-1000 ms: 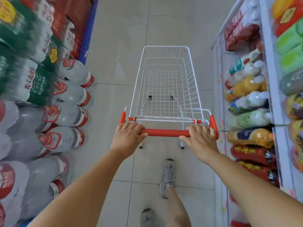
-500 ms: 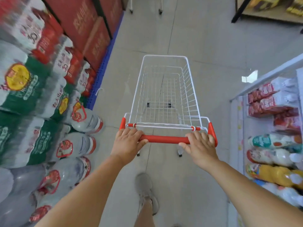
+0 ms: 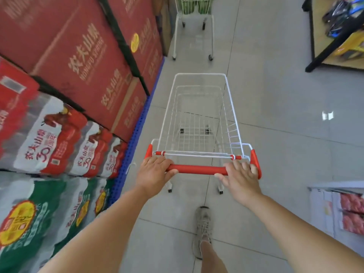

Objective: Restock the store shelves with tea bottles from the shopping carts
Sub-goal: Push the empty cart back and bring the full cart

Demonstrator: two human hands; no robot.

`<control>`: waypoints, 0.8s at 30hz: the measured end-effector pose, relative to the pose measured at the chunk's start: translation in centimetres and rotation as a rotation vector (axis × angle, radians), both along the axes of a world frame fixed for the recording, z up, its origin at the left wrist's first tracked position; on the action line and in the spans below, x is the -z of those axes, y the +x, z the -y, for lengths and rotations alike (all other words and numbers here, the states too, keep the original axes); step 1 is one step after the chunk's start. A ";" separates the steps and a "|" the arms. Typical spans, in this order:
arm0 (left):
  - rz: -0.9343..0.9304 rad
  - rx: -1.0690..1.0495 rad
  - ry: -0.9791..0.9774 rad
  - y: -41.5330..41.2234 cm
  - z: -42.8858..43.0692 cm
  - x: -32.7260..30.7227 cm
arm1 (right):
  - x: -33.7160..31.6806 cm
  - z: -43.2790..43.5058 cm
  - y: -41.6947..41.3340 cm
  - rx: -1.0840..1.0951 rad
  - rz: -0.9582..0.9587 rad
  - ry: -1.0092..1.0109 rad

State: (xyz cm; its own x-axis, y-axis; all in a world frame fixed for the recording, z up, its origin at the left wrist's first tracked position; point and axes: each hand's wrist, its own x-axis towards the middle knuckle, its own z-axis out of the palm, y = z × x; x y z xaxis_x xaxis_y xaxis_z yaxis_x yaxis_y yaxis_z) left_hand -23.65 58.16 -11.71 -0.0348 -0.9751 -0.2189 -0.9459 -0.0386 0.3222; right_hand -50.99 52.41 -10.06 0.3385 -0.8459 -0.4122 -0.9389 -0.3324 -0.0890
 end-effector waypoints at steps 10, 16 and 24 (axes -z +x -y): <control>0.062 -0.004 -0.164 11.6 23.0 1.4 | 0.2 24.4 11.7 -0.030 -0.029 0.019; 0.060 0.007 -0.140 17.7 34.5 1.2 | 0.3 35.1 17.6 0.009 0.015 0.013; 0.028 0.025 -0.112 23.3 45.6 0.9 | -0.1 45.8 23.1 0.003 0.009 0.014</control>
